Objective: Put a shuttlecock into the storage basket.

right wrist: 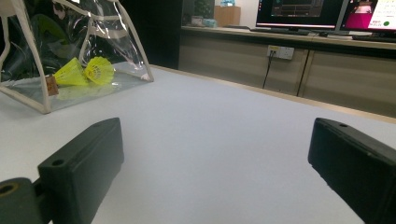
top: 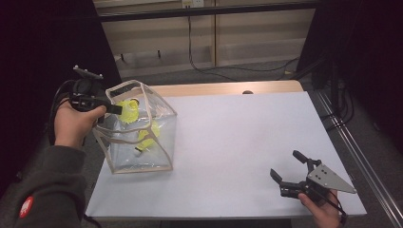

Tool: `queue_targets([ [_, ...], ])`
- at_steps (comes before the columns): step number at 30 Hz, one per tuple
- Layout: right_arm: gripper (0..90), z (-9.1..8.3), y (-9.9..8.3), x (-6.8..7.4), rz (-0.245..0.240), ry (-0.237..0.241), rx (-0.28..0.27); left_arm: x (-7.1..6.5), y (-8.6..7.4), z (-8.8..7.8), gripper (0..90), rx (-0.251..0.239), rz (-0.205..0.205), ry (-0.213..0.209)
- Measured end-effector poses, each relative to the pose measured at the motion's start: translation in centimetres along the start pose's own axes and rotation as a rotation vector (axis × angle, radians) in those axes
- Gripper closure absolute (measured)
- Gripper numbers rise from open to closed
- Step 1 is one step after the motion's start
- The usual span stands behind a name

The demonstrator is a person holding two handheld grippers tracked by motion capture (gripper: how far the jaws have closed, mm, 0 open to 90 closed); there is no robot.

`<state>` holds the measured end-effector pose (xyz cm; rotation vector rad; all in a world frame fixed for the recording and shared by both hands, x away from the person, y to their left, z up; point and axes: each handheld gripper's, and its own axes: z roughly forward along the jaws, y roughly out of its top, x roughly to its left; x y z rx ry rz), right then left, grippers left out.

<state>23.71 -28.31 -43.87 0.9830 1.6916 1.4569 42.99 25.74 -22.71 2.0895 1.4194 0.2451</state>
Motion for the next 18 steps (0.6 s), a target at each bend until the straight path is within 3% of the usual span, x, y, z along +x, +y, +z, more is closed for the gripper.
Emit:
queue_targets([
  [18, 3.1, 0.0, 0.0, 0.0, 0.000, -0.003, -0.001, -0.5, -0.6, 1.2, 89.3, 0.031, 0.018, -0.013],
])
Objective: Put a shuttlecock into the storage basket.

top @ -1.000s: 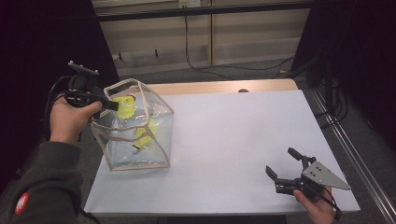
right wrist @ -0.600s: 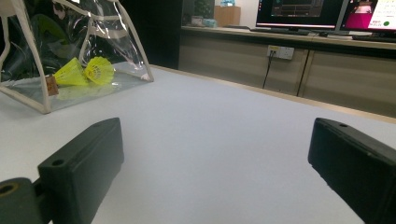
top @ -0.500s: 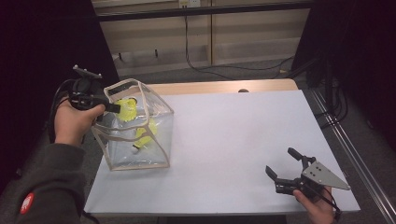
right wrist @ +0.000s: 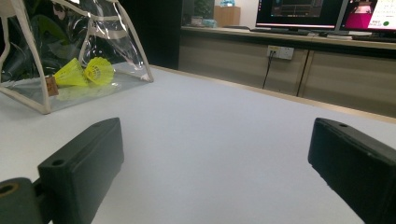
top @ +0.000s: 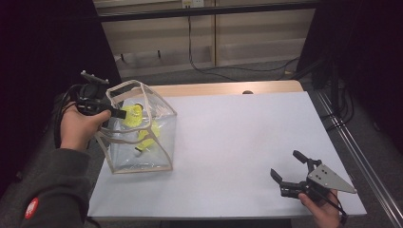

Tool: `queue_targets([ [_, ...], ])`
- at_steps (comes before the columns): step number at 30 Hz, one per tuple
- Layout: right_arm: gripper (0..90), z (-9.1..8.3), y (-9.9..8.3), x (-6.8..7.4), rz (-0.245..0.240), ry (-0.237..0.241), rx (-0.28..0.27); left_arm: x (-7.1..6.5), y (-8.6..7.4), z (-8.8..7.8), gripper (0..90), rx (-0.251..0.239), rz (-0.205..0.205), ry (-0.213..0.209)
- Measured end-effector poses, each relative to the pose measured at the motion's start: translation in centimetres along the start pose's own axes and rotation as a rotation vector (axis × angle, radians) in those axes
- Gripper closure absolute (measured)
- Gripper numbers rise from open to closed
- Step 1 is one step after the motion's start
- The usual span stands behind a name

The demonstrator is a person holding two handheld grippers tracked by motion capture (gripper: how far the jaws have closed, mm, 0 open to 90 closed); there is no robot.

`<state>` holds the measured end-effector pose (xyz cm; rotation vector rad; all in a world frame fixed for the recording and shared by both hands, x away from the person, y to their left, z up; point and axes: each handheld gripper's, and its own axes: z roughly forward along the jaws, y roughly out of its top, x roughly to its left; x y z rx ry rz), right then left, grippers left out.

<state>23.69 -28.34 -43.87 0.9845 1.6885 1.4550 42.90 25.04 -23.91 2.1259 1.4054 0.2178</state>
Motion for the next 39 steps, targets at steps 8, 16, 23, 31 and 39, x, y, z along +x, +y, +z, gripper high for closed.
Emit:
queue_targets([
  [8, 3.1, 0.0, 0.0, 0.0, 0.001, 0.001, -0.003, -0.2, -0.2, 0.4, 89.2, 0.008, 0.001, -0.005],
  [16, 3.1, 0.0, 0.0, 0.0, 0.000, 0.000, -0.002, -0.1, -0.6, 0.9, 89.0, 0.016, 0.011, -0.012],
  [23, 3.1, 0.0, 0.0, 0.0, -0.001, 0.000, -0.002, -0.4, -0.6, 1.2, 89.0, 0.017, 0.015, -0.020],
  [31, 3.1, -0.1, 0.0, 0.0, -0.004, 0.001, -0.004, -0.6, -0.7, 1.5, 89.1, 0.019, 0.017, -0.028],
  [39, 3.1, 0.0, 0.0, 0.0, -0.001, 0.004, 0.000, -0.6, -0.8, 1.9, 89.0, 0.021, 0.018, -0.033],
])
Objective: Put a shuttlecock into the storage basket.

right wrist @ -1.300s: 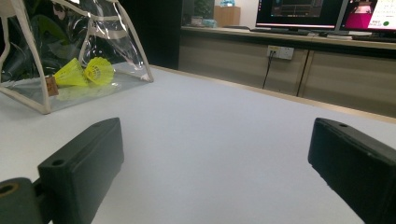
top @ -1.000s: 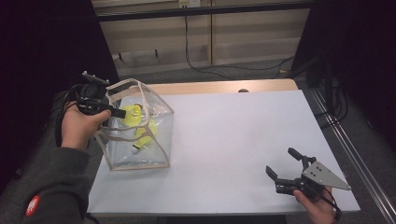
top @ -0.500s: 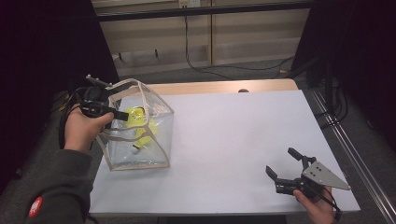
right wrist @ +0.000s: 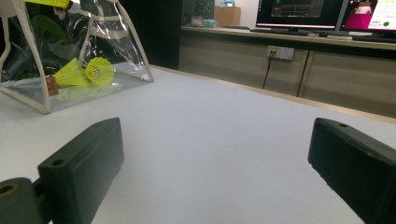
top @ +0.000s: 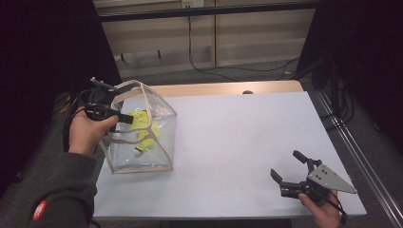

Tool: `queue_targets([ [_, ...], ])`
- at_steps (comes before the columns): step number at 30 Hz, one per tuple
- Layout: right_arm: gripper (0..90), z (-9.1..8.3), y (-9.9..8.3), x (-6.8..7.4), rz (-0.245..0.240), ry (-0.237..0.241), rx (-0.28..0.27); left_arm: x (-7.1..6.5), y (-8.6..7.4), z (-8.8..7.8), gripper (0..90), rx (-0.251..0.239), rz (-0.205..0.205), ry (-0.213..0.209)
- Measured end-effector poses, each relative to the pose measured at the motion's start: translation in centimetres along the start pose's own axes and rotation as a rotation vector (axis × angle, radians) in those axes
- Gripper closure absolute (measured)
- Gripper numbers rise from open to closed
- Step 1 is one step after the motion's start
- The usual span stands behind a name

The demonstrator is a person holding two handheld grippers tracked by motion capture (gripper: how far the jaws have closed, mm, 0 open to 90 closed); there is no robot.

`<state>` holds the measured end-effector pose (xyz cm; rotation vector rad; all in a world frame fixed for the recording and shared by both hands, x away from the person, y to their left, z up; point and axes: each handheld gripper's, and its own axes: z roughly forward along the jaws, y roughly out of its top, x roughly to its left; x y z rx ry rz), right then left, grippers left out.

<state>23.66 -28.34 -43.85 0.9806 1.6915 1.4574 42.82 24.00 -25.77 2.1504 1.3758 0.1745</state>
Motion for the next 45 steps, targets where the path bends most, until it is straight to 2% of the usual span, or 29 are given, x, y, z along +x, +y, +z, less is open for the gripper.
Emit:
queue_targets([
  [45, 3.1, 0.0, 0.0, 0.0, 0.000, 0.001, 0.001, -0.1, -0.5, 1.1, 87.1, 0.010, -0.007, -0.014],
])
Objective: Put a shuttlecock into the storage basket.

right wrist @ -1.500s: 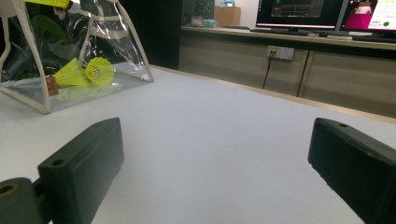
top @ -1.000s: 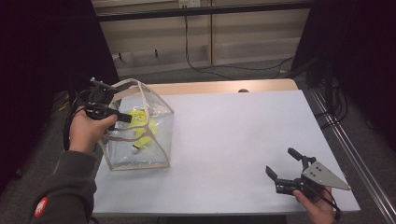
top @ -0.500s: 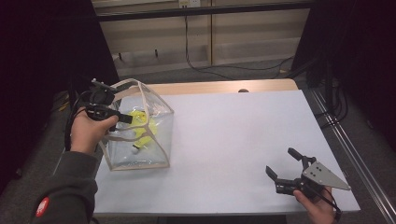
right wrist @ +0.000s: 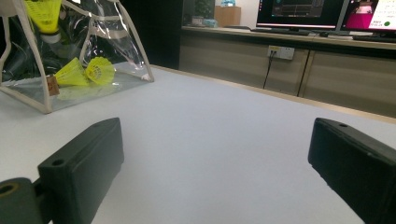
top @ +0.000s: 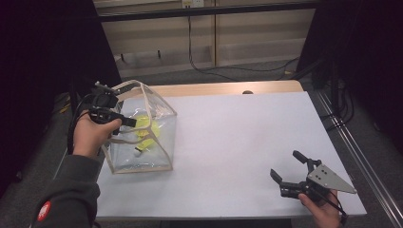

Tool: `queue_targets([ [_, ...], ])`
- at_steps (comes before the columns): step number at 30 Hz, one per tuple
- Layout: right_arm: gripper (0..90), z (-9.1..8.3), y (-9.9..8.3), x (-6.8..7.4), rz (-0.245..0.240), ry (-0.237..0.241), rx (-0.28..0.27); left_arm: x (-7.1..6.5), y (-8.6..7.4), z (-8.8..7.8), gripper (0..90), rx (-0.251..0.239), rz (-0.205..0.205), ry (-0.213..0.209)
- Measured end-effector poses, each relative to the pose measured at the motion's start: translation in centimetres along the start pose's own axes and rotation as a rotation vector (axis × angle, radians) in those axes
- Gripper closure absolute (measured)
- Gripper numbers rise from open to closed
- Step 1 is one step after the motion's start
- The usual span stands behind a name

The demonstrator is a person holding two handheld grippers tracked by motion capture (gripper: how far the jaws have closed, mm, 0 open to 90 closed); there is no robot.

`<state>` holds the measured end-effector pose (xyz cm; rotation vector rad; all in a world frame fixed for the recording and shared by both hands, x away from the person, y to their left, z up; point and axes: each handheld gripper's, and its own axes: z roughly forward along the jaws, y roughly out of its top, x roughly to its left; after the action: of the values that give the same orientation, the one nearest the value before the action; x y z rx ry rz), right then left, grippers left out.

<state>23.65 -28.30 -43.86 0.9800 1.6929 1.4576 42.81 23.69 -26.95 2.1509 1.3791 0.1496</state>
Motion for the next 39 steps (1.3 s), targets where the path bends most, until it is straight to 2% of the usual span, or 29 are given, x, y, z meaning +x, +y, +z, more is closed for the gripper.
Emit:
queue_targets([
  [5, 3.1, 0.0, 0.0, 0.0, 0.001, 0.001, 0.000, -0.1, 0.1, -0.2, 82.4, -0.012, 0.003, -0.014],
  [7, 3.1, 0.0, 0.0, 0.0, 0.001, -0.001, -0.001, -0.2, 0.3, -0.3, 76.7, -0.016, 0.002, -0.016],
  [9, 3.1, 0.0, 0.0, 0.0, 0.000, 0.000, 0.000, -0.3, 0.4, -0.5, 75.8, -0.022, 0.001, -0.016],
  [15, 3.1, 0.0, 0.0, 0.0, 0.000, -0.001, -0.001, -0.4, 0.7, -1.0, 65.2, -0.038, -0.002, -0.025],
  [18, 3.1, 0.0, 0.0, 0.0, 0.002, -0.001, 0.000, -0.6, 0.9, -1.4, 63.4, -0.045, -0.003, -0.022],
  [25, 3.1, 0.0, 0.0, 0.0, 0.000, -0.002, -0.001, -0.9, 1.3, -2.6, 53.1, -0.059, 0.001, -0.015],
  [27, 3.1, 0.0, 0.0, 0.0, 0.000, -0.002, -0.001, -1.0, 1.4, -2.8, 48.0, -0.065, -0.001, -0.010],
  [34, 3.1, 0.1, 0.0, 0.1, -0.003, -0.002, -0.003, -1.3, 1.3, -3.3, 33.9, -0.076, 0.000, -0.029],
  [35, 3.1, 0.1, 0.0, 0.1, -0.003, -0.002, -0.002, -1.3, 1.3, -3.3, 34.0, -0.079, 0.003, -0.036],
  [39, 3.1, 0.1, 0.0, 0.1, -0.002, -0.002, -0.003, -1.6, 1.3, -3.6, 26.0, -0.102, 0.010, -0.049],
])
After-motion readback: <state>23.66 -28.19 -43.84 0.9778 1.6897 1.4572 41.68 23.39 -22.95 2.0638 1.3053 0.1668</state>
